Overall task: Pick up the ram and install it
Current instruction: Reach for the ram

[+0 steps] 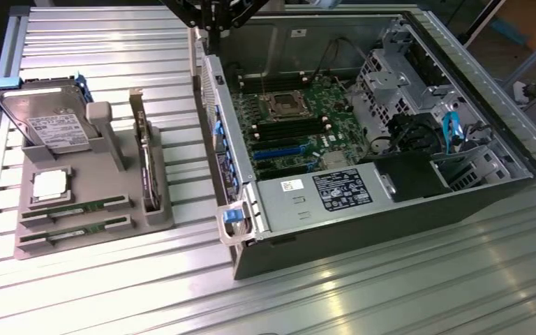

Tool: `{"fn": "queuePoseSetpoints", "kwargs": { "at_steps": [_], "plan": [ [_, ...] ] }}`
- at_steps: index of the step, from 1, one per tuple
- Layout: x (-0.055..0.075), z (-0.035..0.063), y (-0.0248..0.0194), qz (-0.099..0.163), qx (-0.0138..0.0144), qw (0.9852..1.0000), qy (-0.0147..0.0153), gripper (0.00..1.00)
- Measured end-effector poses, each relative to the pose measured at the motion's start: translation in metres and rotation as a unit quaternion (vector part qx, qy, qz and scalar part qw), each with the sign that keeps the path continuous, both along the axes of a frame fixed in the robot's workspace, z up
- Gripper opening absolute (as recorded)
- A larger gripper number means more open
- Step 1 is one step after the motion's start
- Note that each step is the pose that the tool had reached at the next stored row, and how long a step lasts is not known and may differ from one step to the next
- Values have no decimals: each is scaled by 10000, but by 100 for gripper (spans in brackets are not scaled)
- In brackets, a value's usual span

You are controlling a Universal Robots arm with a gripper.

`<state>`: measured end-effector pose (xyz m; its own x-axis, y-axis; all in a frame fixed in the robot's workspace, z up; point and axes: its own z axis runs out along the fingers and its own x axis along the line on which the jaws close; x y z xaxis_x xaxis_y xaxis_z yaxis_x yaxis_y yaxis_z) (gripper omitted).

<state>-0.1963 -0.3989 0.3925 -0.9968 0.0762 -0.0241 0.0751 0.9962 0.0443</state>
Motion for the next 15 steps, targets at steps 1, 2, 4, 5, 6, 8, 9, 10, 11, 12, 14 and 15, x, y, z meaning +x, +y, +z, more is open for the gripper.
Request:
{"fn": "queuePoseSetpoints", "kwargs": {
  "at_steps": [1,2,4,5,6,8,9,10,11,12,14,15],
  "plan": [
    [-26,0,0,0,0,10000,0,11],
    [-52,0,0,0,0,10000,0,11],
    [-138,-1,0,0,0,10000,0,11],
    [-162,-1,0,0,0,10000,0,11],
    [-193,-1,0,0,0,10000,0,11],
    [-245,-2,0,0,0,10000,0,11],
    [-270,-2,0,0,0,10000,0,11],
    [-300,-2,0,-1,0,10000,0,11],
    [-322,-2,0,-1,0,10000,0,11],
    [-350,-2,0,0,0,10000,1,11],
    [-400,-3,0,0,0,10000,0,11],
    [-426,-3,0,0,0,10000,0,11]
  ]
}}
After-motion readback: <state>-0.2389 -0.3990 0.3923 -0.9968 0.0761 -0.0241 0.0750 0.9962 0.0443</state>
